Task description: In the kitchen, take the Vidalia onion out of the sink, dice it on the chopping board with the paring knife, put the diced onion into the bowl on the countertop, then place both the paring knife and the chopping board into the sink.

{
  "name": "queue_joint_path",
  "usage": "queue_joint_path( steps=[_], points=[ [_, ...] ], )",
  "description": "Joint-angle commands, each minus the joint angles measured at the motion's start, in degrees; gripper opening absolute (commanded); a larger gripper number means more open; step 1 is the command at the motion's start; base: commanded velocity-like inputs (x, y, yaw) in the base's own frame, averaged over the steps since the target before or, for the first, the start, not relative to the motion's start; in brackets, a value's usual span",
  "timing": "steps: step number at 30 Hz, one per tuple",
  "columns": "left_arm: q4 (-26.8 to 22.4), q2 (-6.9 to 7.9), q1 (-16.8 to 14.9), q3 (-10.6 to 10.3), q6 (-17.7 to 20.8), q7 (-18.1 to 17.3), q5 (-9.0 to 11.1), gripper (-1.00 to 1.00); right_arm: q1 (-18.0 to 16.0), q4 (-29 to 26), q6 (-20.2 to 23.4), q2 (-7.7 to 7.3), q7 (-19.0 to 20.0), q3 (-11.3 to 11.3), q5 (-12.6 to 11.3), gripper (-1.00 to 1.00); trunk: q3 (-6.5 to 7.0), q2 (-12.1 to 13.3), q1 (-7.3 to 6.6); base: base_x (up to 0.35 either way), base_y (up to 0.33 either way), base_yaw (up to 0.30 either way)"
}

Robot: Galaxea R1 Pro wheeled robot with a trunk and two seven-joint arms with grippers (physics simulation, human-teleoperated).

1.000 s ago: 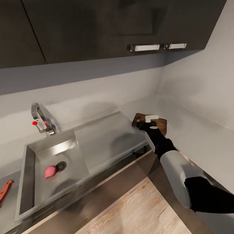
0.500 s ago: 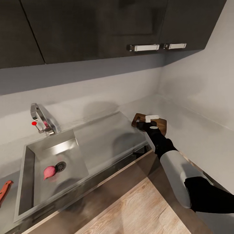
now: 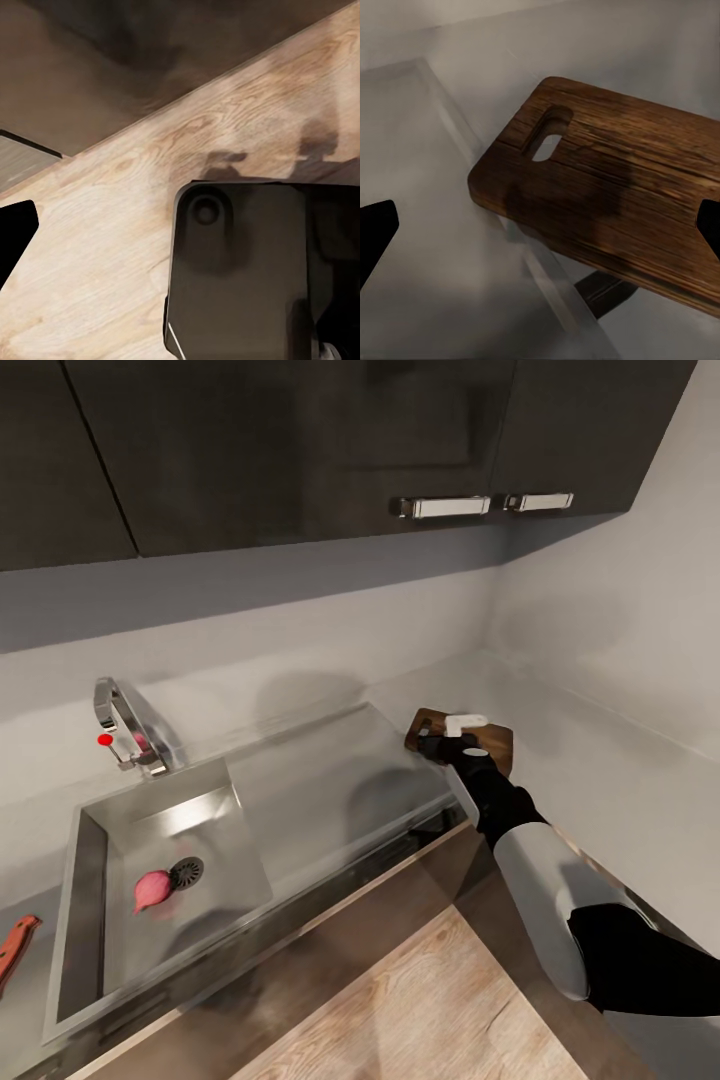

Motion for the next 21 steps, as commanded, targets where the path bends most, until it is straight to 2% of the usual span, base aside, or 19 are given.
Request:
queue_joint_path(
  steps=[1,21],
  points=[
    [-0.1,0.04,0.0,-0.2,-0.1,0.4,0.1,1.0,0.0,-0.1,0.4,-0.05,-0.2,0.3,-0.2,1.0,-0.1,-0.1,0.04,0.0,0.0,0.0],
    [-0.1,0.04,0.0,-0.2,-0.1,0.4,0.1,1.0,0.0,-0.1,0.4,-0.29,0.3,0.3,-0.6,1.0,-0.1,-0.1,0.04,0.0,0.0,0.0]
  ],
)
